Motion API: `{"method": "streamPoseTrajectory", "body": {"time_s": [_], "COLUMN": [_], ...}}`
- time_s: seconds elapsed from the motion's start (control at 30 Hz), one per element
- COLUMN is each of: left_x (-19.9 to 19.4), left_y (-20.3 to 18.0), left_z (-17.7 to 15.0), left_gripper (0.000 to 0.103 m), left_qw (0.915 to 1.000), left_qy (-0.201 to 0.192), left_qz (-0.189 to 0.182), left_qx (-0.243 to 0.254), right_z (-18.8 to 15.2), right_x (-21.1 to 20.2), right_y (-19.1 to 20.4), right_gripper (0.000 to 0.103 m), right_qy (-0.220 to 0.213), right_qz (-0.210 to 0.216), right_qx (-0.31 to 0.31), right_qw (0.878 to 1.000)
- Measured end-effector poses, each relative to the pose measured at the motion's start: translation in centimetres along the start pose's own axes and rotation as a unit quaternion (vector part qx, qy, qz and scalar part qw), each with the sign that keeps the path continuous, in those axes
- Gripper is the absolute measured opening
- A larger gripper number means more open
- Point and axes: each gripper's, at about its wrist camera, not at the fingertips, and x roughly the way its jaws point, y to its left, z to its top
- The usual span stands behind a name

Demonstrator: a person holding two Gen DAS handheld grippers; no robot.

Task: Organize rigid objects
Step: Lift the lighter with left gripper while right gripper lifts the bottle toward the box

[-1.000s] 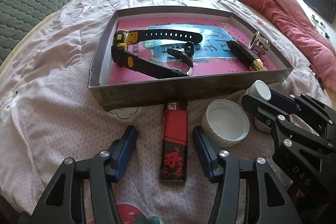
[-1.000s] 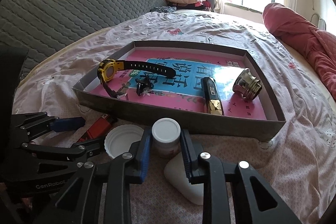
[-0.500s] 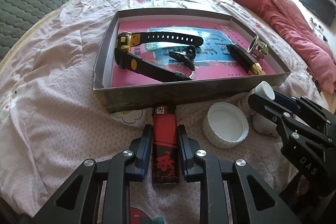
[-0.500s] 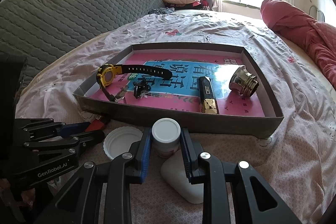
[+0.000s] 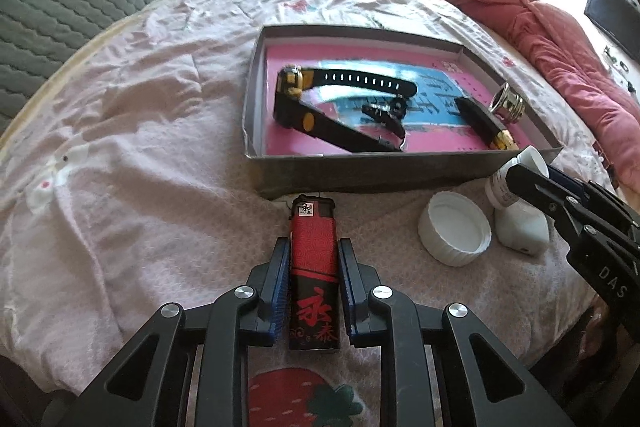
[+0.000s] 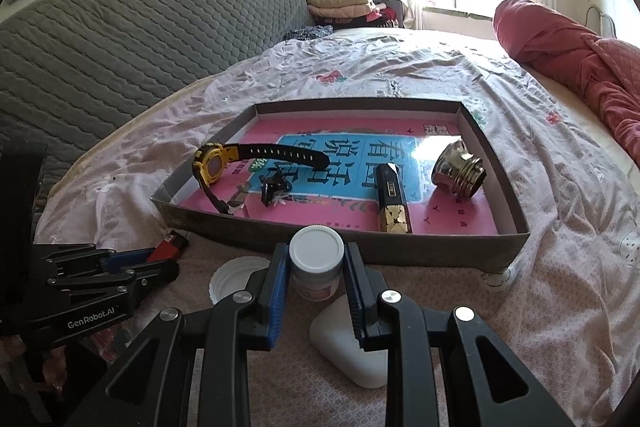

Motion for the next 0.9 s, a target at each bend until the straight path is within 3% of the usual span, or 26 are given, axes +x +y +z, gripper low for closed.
{"method": "streamPoseTrajectory", "body": {"time_s": [0.57,0.9], "left_x": [-3.6,-4.6], "left_y": [-1.4,-2.7], "left_z": [0.1,0.7], "left_gripper": [0.023,0.023], "left_qw": [0.9988,0.9981], "left_qy": [-0.046,-0.055], "left_qz": [0.005,0.009], "left_qx": [0.018,0.025], "right_z": [0.5,0.9], "right_x": [-2.7,-3.6], "right_y": [0.1,-0.1], "right_gripper": [0.027,0.027], "right_qy": [-0.034,-0.05], "right_qz": [-0.008,-0.01], "right_qx": [-0.003,0.001], "right_qw": [0.999,0.999]}}
